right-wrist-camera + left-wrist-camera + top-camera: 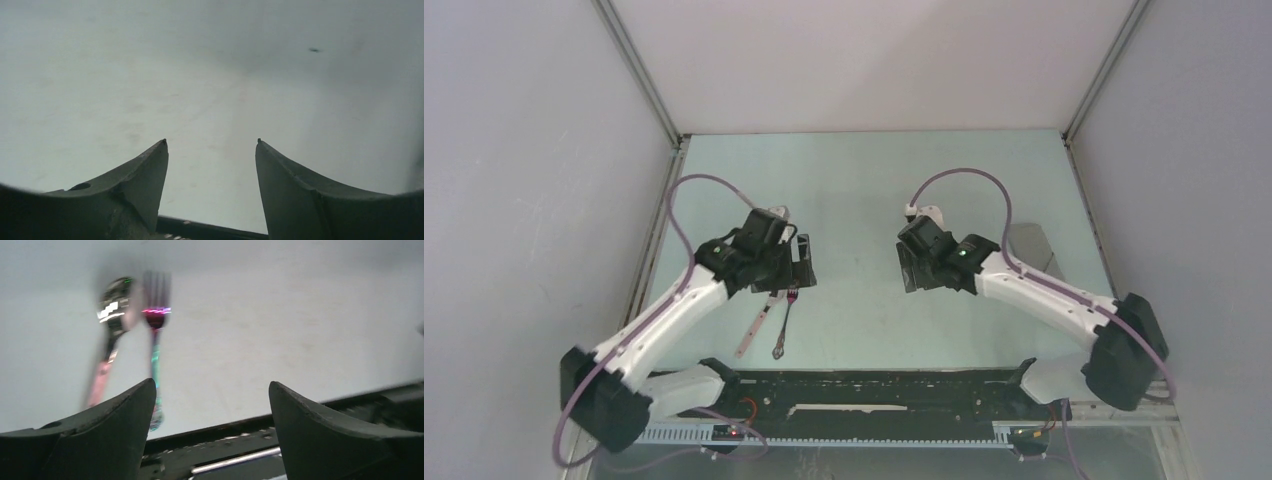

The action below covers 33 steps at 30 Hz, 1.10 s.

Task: Fold the napkin into a case and place the utensils inside
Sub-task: Pick up the spoon from the corner of the board.

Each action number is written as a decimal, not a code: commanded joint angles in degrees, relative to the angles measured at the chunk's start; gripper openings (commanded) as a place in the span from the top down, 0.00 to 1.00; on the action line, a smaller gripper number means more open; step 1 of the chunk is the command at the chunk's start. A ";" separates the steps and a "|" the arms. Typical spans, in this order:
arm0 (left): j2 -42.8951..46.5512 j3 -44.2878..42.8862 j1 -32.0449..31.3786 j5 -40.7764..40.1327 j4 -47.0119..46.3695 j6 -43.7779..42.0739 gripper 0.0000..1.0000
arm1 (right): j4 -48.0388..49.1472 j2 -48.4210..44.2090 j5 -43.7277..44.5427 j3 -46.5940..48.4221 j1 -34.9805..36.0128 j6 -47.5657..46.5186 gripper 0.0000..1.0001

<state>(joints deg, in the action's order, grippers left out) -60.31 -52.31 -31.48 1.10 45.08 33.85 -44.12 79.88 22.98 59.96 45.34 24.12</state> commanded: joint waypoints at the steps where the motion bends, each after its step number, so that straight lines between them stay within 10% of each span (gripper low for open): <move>1: -9.87 -4.78 3.14 -12.64 15.32 -4.46 0.10 | 13.21 -6.59 -21.31 -3.47 0.81 1.32 0.29; 12: -35.87 -11.32 8.80 -14.37 14.26 -12.25 0.32 | 16.70 -24.14 -29.14 -17.02 1.67 0.43 0.29; 33: -44.12 -10.79 9.01 -12.02 11.71 -13.63 0.60 | 18.49 -29.15 -39.02 -24.32 -7.99 -2.73 0.29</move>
<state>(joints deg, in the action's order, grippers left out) -103.48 -63.46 -22.85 -11.33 57.60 21.54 -27.99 50.48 -14.44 35.88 37.52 22.55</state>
